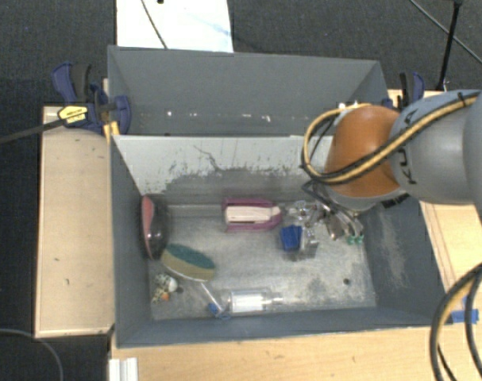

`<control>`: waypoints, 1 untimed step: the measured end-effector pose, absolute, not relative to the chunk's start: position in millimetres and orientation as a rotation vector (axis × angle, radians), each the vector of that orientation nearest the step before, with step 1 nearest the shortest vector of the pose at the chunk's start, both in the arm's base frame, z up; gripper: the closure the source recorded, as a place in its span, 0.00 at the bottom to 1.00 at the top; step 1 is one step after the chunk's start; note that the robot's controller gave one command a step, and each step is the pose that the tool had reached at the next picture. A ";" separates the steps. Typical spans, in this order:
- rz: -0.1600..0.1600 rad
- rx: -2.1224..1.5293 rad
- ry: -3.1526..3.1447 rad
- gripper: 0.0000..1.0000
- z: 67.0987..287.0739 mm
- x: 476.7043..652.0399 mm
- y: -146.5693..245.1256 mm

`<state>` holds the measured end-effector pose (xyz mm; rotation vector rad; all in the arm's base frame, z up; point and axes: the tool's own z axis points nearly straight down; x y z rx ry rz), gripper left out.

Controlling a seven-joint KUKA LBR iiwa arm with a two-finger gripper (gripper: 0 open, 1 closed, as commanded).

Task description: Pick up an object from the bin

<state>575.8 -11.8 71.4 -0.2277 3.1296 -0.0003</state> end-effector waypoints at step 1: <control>-0.001 -0.149 3.128 1.00 230.8 543.7 -23.1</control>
Offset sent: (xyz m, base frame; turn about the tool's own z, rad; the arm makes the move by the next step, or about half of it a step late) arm -0.0339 -0.0111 0.1540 0.0566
